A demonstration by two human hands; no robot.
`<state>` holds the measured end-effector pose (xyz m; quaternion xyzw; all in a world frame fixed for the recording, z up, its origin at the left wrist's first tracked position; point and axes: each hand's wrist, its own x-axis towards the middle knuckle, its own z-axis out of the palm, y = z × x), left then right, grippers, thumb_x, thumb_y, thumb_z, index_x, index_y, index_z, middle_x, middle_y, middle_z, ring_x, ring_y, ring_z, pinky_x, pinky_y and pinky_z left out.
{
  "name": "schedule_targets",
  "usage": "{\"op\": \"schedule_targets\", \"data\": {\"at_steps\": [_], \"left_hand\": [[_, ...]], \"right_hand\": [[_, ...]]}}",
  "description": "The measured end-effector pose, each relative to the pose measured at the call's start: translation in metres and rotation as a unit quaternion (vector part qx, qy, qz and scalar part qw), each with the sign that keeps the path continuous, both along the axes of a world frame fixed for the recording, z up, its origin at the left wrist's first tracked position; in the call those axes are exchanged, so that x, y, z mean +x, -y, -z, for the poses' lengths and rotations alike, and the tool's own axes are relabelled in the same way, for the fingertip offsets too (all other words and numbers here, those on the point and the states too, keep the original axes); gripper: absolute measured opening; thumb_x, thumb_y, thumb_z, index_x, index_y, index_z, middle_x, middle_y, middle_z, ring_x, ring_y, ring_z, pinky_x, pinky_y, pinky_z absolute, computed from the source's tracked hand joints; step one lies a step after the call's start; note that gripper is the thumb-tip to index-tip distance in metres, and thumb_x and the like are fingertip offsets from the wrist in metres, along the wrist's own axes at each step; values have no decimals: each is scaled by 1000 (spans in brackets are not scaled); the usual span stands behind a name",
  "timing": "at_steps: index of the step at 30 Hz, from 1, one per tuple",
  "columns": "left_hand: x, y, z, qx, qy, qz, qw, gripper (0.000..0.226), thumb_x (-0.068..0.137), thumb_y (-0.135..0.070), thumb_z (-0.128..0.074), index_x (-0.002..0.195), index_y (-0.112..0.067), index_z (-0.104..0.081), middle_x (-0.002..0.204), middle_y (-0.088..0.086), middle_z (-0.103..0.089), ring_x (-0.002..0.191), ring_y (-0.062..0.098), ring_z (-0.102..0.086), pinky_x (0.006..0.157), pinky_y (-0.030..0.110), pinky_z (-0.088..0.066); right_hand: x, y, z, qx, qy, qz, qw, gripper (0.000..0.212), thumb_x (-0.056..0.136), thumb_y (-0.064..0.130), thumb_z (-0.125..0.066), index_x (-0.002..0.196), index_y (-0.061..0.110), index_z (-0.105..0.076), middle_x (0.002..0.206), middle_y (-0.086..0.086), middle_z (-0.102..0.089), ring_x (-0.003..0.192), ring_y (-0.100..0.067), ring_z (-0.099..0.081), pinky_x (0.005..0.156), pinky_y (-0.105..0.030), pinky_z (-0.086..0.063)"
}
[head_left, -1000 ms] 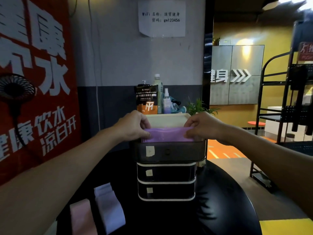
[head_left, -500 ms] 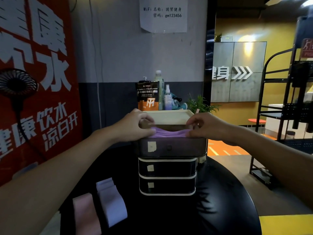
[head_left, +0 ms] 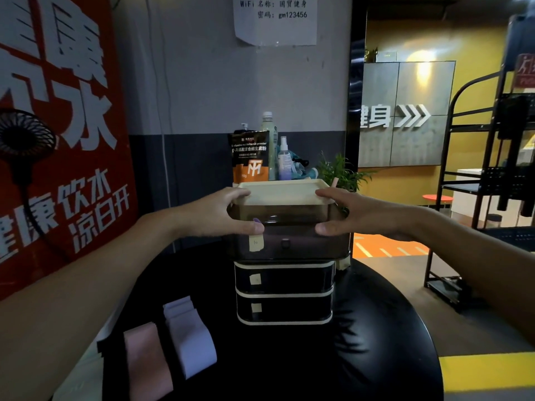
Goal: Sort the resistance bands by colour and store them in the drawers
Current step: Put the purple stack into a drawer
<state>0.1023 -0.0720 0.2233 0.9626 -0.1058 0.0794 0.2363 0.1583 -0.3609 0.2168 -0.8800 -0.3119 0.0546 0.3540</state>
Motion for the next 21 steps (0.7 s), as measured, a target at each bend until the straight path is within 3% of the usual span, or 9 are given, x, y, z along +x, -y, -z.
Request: {"op": "schedule_targets", "data": {"at_steps": [5,8,11,16,19,21], "left_hand": [[6,-6,6,0,54,-10,998,94,75,-61,-69,153,-22,-33,149,-13,-35,127,2,-35,83,9,-31],[9,-7,11,16,79,-17,997,93,78,-65,-68,152,-19,-36,145,-12,-36,131,8,-37,100,21,-35],[14,-5,13,41,113,-33,992,86,82,-67,-65,148,-19,-41,140,-11,-41,131,12,-39,107,34,-37],[20,-1,15,53,167,-51,983,66,87,-55,-65,140,-18,-50,130,-9,-47,122,13,-43,98,29,-38],[24,-2,20,20,170,-51,984,55,89,-45,-69,135,-20,-51,136,-5,-44,123,13,-44,89,23,-39],[27,-2,24,-2,165,-52,985,50,89,-39,-71,130,-21,-50,135,-4,-43,120,13,-45,78,15,-37]], "right_hand": [[10,-3,5,18,47,21,998,100,68,49,-77,152,33,-24,159,10,-15,138,-15,-25,106,-32,-31],[18,-6,11,12,90,41,995,97,69,54,-76,150,28,-30,154,11,-22,127,-10,-29,106,-33,-33],[26,-8,16,6,140,76,987,85,74,51,-76,146,26,-37,150,8,-26,135,-19,-28,113,-46,-31],[35,-15,22,28,183,101,978,70,74,48,-78,133,25,-49,140,3,-33,131,-23,-29,112,-48,-31],[37,-18,24,41,206,113,971,61,76,43,-79,127,26,-49,135,3,-31,125,-20,-30,108,-39,-34],[40,-20,26,57,197,120,971,58,77,40,-79,123,26,-47,132,2,-30,117,-18,-35,97,-33,-38]]}}
